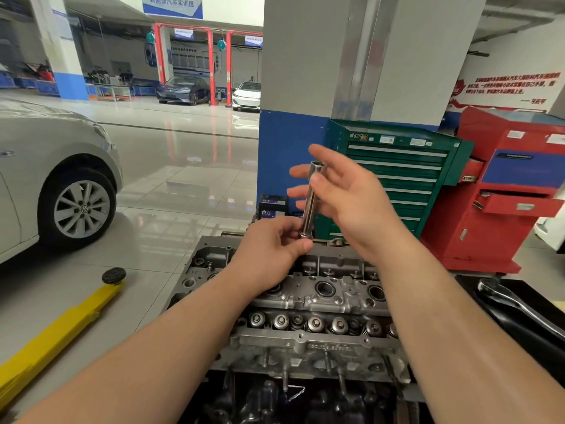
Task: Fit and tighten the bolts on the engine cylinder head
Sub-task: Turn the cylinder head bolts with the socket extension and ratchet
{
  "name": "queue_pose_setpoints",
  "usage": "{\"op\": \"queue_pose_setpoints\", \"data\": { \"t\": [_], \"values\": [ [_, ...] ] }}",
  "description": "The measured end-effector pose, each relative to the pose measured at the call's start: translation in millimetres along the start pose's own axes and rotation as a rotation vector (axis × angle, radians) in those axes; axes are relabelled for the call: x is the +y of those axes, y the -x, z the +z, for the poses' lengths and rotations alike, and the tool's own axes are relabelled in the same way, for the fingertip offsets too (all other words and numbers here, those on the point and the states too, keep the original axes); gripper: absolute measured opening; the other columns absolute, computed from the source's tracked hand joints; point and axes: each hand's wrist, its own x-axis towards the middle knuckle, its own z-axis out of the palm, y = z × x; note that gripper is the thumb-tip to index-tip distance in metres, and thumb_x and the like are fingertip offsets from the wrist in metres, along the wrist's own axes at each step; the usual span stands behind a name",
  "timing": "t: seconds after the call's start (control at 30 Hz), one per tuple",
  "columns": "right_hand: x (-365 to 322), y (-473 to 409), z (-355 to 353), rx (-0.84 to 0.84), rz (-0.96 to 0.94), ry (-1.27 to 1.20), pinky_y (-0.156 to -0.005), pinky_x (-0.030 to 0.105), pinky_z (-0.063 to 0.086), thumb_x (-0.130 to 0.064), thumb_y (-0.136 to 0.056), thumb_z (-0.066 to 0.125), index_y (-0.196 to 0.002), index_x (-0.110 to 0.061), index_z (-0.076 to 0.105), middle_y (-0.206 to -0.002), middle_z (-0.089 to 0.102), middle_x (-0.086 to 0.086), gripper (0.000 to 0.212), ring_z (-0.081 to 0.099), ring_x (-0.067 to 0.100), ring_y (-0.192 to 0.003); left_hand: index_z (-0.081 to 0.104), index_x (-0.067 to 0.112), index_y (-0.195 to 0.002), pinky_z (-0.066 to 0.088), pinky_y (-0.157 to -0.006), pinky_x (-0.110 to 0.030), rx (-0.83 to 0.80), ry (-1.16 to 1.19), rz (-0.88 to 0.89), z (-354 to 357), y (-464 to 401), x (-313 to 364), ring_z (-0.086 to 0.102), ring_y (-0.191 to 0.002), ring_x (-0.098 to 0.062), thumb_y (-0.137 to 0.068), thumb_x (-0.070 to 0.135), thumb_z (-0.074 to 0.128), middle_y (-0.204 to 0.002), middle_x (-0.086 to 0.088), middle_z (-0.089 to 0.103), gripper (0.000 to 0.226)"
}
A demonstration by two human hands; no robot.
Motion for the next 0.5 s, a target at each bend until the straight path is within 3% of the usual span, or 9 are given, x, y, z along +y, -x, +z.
{"op": "queue_pose_setpoints", "data": {
  "t": [0.07,0.13,0.2,0.27,0.33,0.4,0.5],
  "values": [
    [-10.2,-4.3,-7.9,-0.112,-0.021,0.109,-0.093,0.047,0.059,-0.004,-0.104,0.053,-0.137,-0.019,0.058,-0.115,0.075,0.006,0.036,0.074,0.027,-0.105,0.075,0.035,-0.100,0.057,-0.088,-0.026,-0.028,0.039,-0.012,-0.2,1.1,-1.4,0.072,-0.094,-0.015,-0.094,0.013,0.075,-0.098,0.005,0.078,0.022],
    [-18.4,-8.1,-13.4,-0.132,-0.008,0.207,-0.090,0.048,0.062,-0.003,-0.099,0.060,-0.121,-0.020,0.066,-0.104,0.078,0.007,0.029,0.076,0.025,-0.099,0.075,0.034,-0.106,0.057,-0.090,-0.033,-0.015,0.032,-0.004,2.5,2.3,-1.7,0.072,-0.097,-0.015,-0.095,0.017,0.074,-0.101,0.006,0.078,0.020],
    [-21.6,-9.3,-12.1,-0.018,0.004,0.230,-0.080,0.050,0.064,-0.011,-0.086,0.078,-0.101,-0.021,0.071,-0.091,0.078,0.008,0.019,0.078,0.026,-0.087,0.073,0.041,-0.105,0.051,-0.083,-0.019,0.042,-0.013,0.017,7.4,2.6,-1.0,0.068,-0.092,0.000,-0.091,0.028,0.079,-0.098,0.014,0.076,0.021],
    [-18.8,-9.4,-4.8,0.174,-0.012,0.330,-0.067,0.050,0.065,-0.031,-0.068,0.093,-0.086,-0.020,0.068,-0.078,0.075,0.007,0.032,0.077,0.026,-0.073,0.065,0.046,-0.094,0.044,-0.069,-0.005,0.131,-0.047,0.008,10.4,1.9,2.2,0.062,-0.083,0.007,-0.081,0.038,0.088,-0.088,0.015,0.070,0.027],
    [-12.5,-9.2,1.0,0.302,-0.039,0.443,-0.061,0.051,0.063,-0.052,-0.057,0.092,-0.081,-0.021,0.062,-0.073,0.070,0.005,0.049,0.074,0.026,-0.066,0.061,0.038,-0.086,0.044,-0.066,-0.004,0.169,-0.044,0.005,11.8,-0.3,0.8,0.059,-0.074,0.008,-0.076,0.037,0.091,-0.080,0.012,0.066,0.032],
    [-6.4,-8.6,-0.2,0.239,-0.019,0.354,-0.074,0.053,0.063,-0.058,-0.062,0.086,-0.091,-0.029,0.066,-0.087,0.075,0.000,0.046,0.076,0.022,-0.081,0.062,0.040,-0.084,0.046,-0.066,-0.006,0.144,-0.023,0.008,10.6,-1.1,-0.3,0.060,-0.073,0.009,-0.082,0.030,0.088,-0.077,0.015,0.068,0.028],
    [-2.9,-7.3,-10.9,-0.050,0.045,0.096,-0.098,0.049,0.057,-0.032,-0.088,0.072,-0.127,-0.035,0.062,-0.126,0.072,-0.002,0.041,0.071,0.017,-0.114,0.066,0.046,-0.091,0.055,-0.078,-0.018,0.088,0.014,0.010,7.1,-0.5,-2.7,0.069,-0.080,0.001,-0.093,0.021,0.077,-0.083,0.018,0.073,0.027]
  ]
}}
